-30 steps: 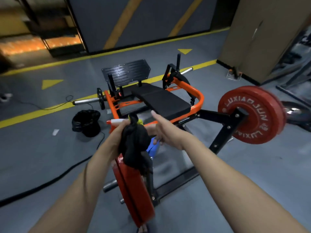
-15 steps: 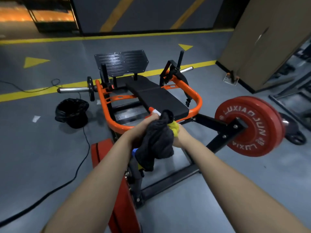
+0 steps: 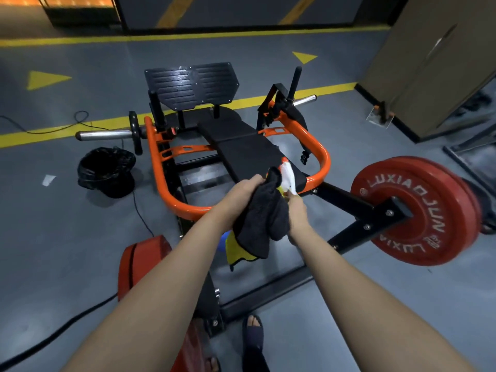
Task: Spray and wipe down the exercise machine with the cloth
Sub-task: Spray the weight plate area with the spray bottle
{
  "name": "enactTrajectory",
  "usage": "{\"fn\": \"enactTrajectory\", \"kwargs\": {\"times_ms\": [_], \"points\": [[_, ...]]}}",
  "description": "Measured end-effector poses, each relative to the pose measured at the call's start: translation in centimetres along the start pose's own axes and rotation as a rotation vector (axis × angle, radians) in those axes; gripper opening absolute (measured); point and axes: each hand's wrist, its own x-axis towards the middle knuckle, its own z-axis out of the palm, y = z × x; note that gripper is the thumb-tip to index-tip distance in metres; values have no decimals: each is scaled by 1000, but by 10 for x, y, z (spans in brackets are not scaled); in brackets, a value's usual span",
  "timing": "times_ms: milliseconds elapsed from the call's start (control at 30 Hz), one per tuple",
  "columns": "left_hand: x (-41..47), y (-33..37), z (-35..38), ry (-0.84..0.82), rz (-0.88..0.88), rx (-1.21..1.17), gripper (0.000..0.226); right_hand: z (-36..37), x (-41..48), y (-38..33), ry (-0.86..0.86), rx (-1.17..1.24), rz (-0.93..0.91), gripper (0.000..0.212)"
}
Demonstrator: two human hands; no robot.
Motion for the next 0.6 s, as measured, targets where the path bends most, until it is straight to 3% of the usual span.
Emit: {"fn": "enactTrajectory", "kwargs": {"times_ms": [33,133,300,433,600], "points": [[12,-2,-8,58,19,32,34,2,9,-3,19,-126,-86,14],[37,-1,-35,280,48,10,36,7,47,-15,57,-411,-233,52],[78,0,-78,583,31,-18,38,14,115,-25,133,-424,-195,54],[110,-17,-105,601,49,81,36,24,161,-3,93,-499,-199,46],[124,-37,-107,523,39,203,35,36,191,2,35,-589,-239,60]]}}
